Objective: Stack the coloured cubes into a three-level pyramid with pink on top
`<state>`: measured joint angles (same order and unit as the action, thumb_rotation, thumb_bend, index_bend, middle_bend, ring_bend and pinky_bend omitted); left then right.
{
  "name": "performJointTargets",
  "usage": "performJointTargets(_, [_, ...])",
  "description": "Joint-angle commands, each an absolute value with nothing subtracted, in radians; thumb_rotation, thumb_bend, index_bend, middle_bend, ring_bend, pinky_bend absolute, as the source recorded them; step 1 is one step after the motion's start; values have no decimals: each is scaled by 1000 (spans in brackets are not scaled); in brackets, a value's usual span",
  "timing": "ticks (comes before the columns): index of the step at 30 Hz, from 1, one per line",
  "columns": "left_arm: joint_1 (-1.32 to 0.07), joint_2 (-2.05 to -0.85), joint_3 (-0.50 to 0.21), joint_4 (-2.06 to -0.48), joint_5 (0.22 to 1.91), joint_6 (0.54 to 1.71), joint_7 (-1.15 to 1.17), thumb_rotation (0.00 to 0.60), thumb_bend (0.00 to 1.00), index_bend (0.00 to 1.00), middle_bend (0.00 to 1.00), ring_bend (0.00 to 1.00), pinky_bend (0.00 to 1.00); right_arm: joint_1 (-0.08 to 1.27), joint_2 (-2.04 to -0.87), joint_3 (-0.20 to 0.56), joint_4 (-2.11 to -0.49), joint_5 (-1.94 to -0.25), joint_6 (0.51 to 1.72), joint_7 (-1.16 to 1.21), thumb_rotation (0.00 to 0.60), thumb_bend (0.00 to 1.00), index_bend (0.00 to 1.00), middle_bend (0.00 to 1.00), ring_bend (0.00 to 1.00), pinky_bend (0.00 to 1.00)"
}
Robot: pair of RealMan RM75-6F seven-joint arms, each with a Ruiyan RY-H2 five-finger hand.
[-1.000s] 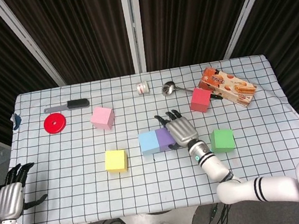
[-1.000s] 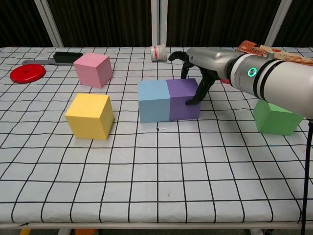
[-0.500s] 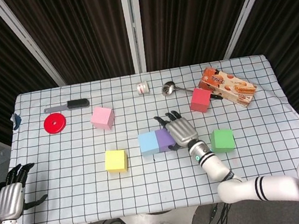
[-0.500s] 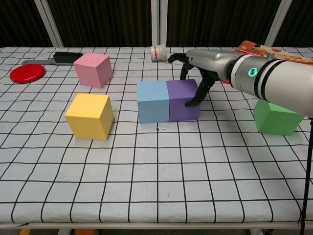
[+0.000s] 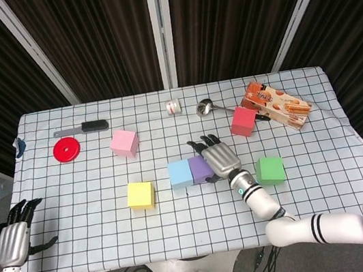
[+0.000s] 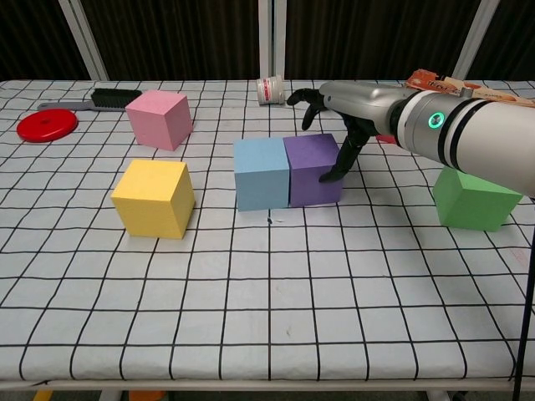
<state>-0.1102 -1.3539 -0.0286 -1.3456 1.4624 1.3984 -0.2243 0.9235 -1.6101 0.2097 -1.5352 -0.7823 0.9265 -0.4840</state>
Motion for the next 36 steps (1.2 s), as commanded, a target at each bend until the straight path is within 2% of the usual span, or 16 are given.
performJointTargets(1, [-110, -1351, -29, -1349, 1465, 1402, -222, 600, 0, 142, 128, 0, 69, 916, -1593, 221, -1559, -791, 940, -467, 600, 60, 0, 174, 0, 0])
performJointTargets(8, [-119, -1333, -30, -1416, 1470, 1387, -271, 600, 0, 142, 128, 0, 69, 856, -1448, 252, -1735, -828, 987, -394, 600, 54, 0, 165, 0, 0])
performJointTargets(15, [-171, -1328, -50, -1517, 1484, 1349, -169, 600, 0, 138, 128, 0, 69, 730, -1304, 243, -1857, -977, 1166, -337, 600, 57, 0, 158, 0, 0])
performJointTargets(20, [-231, -1346, -79, -1586, 1468, 1288, -74, 600, 0, 132, 128, 0, 69, 632, -1242, 218, -1888, -1073, 1259, -239, 600, 59, 0, 156, 0, 0])
performJointTargets(24, [-309, -1381, -98, -1578, 1459, 1185, -95, 600, 0, 132, 132, 0, 70, 559, -1197, 194, -1889, -1149, 1309, -145, 600, 60, 0, 154, 0, 0])
performJointTargets(27, [-358, -1409, -102, -1539, 1462, 1124, -113, 600, 0, 132, 135, 0, 70, 523, -1169, 187, -1882, -1185, 1327, -92, 600, 59, 0, 155, 0, 0])
performJointTargets(36, [-455, -1471, -118, -1505, 1462, 1035, -135, 600, 0, 132, 135, 0, 70, 478, -1129, 203, -1853, -1212, 1327, -3, 600, 60, 0, 155, 0, 0])
